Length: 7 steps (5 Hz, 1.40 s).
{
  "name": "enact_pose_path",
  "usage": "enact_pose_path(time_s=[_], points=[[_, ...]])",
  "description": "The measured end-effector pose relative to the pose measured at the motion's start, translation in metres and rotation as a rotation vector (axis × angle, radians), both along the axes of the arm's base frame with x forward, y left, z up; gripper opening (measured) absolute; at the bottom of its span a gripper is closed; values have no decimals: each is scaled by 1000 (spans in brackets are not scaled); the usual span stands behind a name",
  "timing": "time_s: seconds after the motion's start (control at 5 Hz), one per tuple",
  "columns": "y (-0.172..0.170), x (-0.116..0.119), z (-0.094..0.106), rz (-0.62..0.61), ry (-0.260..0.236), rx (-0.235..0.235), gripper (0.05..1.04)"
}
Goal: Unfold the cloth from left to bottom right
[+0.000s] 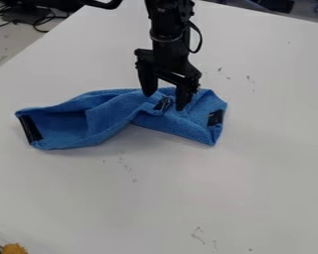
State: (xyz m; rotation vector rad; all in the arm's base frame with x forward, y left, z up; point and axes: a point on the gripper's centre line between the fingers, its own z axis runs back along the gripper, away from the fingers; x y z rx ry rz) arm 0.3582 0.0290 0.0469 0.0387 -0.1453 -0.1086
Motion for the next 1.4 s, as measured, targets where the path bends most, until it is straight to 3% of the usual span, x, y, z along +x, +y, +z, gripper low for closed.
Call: enact_pose_path(time_s=[0.4, 0.8, 1.0, 1.4], points=[[2, 8, -6, -26, 13, -17, 943], [2, 6, -7, -17, 23, -28, 377], [3, 3, -9, -3, 32, -38, 402], [5, 3, -9, 0, 31, -50, 970]])
